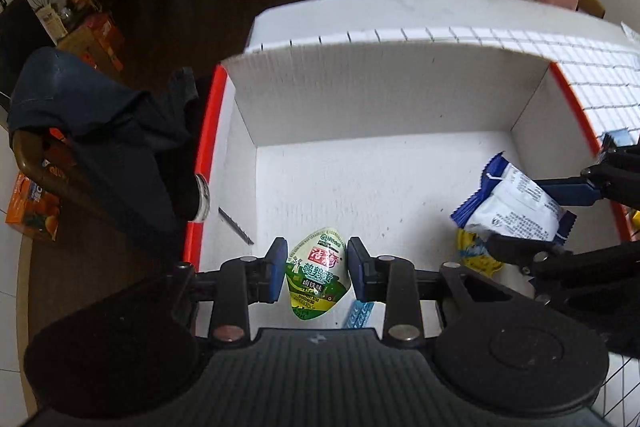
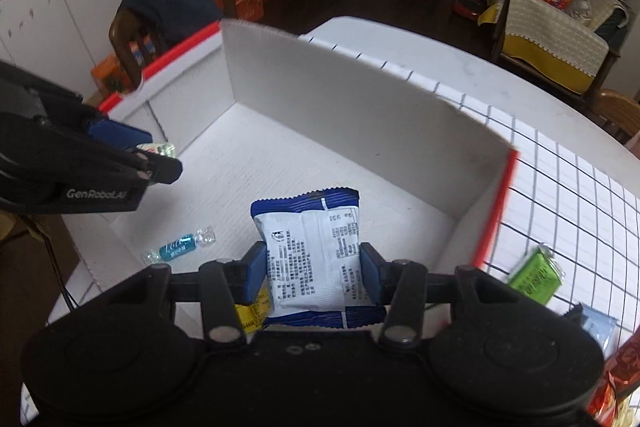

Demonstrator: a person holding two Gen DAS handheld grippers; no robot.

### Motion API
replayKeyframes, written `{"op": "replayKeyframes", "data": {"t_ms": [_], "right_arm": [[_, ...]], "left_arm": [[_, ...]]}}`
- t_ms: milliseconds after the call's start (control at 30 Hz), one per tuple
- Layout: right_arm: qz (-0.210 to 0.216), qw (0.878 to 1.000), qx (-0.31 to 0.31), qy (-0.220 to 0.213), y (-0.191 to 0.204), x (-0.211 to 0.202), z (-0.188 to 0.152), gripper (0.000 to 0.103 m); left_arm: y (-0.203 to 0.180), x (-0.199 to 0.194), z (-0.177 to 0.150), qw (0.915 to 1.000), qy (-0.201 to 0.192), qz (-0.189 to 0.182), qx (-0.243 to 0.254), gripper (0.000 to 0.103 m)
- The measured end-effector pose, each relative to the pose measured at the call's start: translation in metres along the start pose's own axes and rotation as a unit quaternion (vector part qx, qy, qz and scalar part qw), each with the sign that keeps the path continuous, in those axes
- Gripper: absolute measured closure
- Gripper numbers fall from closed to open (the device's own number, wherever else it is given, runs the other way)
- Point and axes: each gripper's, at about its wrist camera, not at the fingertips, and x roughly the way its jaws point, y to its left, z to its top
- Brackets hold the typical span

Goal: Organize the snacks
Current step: 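Carry both snacks into the red box and open both grippers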

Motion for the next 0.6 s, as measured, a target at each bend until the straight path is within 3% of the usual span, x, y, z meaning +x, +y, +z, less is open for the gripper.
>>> {"op": "replayKeyframes", "data": {"t_ms": [300, 600], "right_arm": [[-0.001, 0.999, -0.016, 0.033, 0.013, 0.019, 0.001, 0.056], [-0.003, 0.999, -0.017, 0.044, 0.015, 0.023, -0.003, 0.055]], "left_arm": [[-0.002, 0.023, -0.005, 0.9990, 0.040, 0.007, 0.019, 0.071], [-0.004, 0.028, -0.008, 0.9983, 0.054, -0.007, 0.019, 0.069]]}}
